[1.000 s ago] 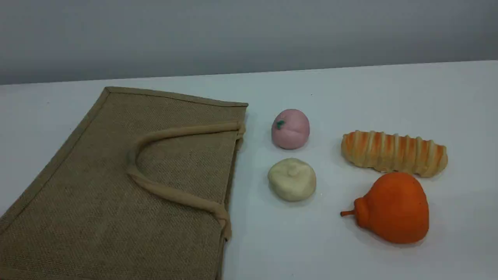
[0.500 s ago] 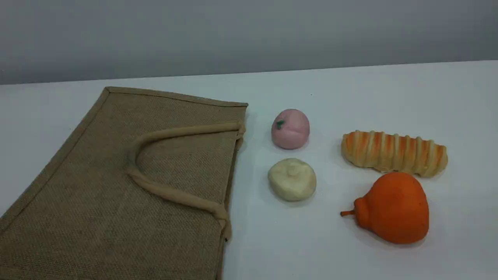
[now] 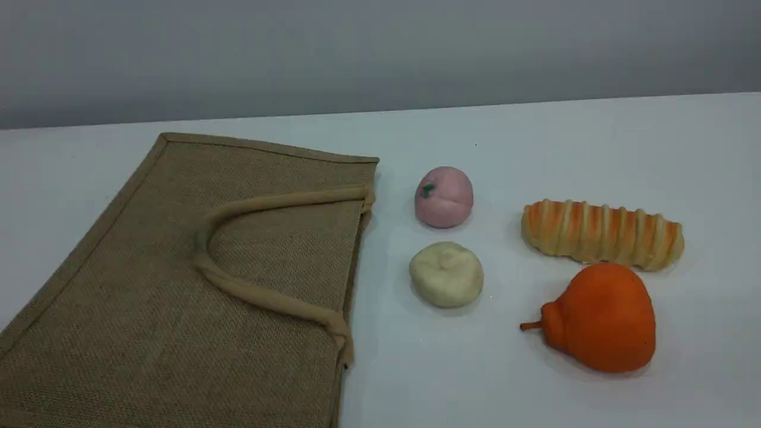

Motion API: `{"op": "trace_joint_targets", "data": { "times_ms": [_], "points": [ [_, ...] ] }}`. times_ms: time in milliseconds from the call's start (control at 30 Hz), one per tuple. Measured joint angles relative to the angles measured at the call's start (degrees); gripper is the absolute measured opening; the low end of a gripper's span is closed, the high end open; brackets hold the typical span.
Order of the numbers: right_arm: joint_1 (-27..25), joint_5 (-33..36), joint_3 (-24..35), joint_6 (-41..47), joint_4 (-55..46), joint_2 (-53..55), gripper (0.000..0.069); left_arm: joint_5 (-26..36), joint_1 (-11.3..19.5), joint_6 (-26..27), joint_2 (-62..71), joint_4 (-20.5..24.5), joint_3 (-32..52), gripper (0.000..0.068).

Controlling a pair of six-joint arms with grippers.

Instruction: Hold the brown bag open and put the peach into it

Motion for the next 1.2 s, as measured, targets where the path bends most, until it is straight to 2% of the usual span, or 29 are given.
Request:
{"op": "trace_joint_targets", "data": {
  "times_ms": [367, 500, 667, 900, 1100, 1200],
  "points": [
    [0.25, -0.06, 0.0, 0.56, -0.1, 0.0, 0.0587, 0.0, 0.0, -0.3, 1.02, 0.1, -0.06, 0.0584],
    [1.95, -3.69, -2.13, 4.55, -0.26, 2.45, 0.0587, -2.79, 0.0, -5.46, 5.39, 2.79, -2.2, 0.0584],
    [1.96, -9.56, -8.37, 6.09, -0.39, 10.85, 0.0587, -6.68, 0.0, -7.66, 14.4, 4.47, -8.5, 0.0584],
    [1.96, -9.5, -19.86, 6.09, -1.99, 27.26, 0.0587, -7.97, 0.0, -7.57, 31.77, 4.15, -18.32, 0.0584],
    [1.96, -9.5, -28.66, 6.09, -1.89, 40.64, 0.0587, -10.73, -0.24, -6.65, 46.77, 1.67, -21.3, 0.0584],
    [1.96, -10.51, -31.31, 6.09, -1.89, 46.03, 0.0587, -13.1, -1.99, -5.44, 53.49, 1.49, -21.3, 0.0584]
  ]
}}
